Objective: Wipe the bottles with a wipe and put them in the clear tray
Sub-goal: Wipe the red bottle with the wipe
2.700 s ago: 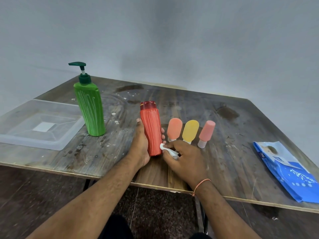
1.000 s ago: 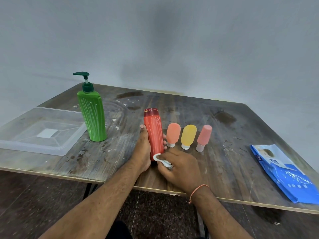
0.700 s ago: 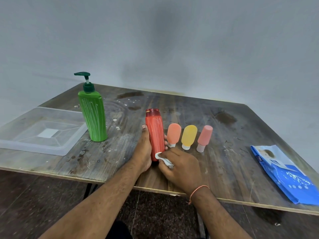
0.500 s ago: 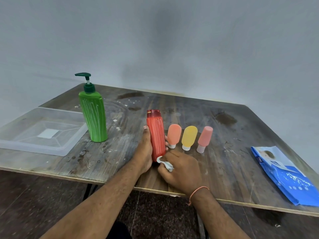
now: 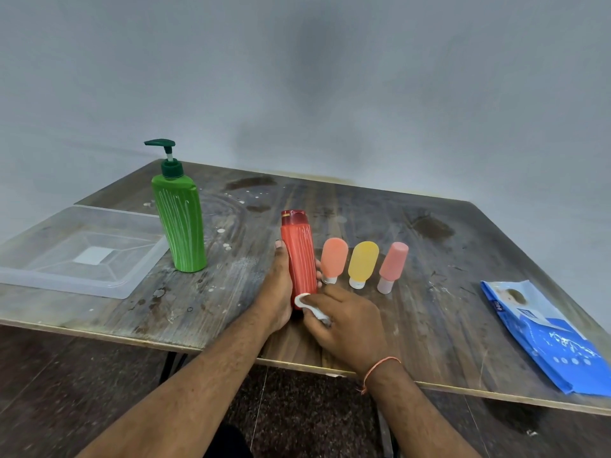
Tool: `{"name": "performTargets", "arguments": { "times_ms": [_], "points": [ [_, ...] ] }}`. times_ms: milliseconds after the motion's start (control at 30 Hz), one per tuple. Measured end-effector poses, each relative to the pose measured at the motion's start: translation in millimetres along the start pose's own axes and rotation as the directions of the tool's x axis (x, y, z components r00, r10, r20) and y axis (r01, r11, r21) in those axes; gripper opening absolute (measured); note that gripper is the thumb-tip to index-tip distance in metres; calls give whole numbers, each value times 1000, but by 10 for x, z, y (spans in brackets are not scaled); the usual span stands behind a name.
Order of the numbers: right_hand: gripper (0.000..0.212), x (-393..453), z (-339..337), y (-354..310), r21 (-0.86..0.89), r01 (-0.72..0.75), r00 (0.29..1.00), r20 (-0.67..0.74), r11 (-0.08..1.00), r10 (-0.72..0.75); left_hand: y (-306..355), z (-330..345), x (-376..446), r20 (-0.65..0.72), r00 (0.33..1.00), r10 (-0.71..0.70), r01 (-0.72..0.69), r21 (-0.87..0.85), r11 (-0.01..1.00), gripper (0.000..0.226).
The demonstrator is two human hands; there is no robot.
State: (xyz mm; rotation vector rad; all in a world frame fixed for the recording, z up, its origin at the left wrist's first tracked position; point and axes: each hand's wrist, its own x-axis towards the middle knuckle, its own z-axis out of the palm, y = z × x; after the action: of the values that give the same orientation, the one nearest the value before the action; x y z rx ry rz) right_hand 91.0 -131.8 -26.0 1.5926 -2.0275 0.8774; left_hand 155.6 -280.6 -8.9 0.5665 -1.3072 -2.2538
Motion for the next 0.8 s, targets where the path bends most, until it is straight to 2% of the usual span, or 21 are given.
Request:
{"name": "performTargets", "arguments": {
  "times_ms": [100, 267, 400, 567, 733, 800],
  "points": [
    [19, -8, -20, -18, 16, 41, 998, 43, 999, -42, -2, 7, -2, 8, 1000, -9, 9, -10, 1000, 100],
    [18, 11, -7, -29, -34, -5, 1000, -11, 999, 4, 7, 17, -13, -7, 1000, 3, -3, -10, 1000, 96],
    [22, 2, -20, -31, 15, 56, 997, 54, 998, -56, 13, 27, -23, -6, 1000, -4, 4, 1, 1000, 95],
    [18, 11, 27, -30, -31, 19, 999, -37, 999, -21, -5, 9, 7, 0, 1000, -20, 20, -32, 999, 97],
    [21, 11, -4, -55, -41, 99, 994, 40, 994, -98, 6, 17, -15, 10, 1000, -10, 10, -6, 1000, 96],
    [19, 5, 1, -53, -26, 76, 997, 10, 997, -75, -1, 19, -6, 14, 1000, -14, 14, -35, 999, 96]
  ]
}}
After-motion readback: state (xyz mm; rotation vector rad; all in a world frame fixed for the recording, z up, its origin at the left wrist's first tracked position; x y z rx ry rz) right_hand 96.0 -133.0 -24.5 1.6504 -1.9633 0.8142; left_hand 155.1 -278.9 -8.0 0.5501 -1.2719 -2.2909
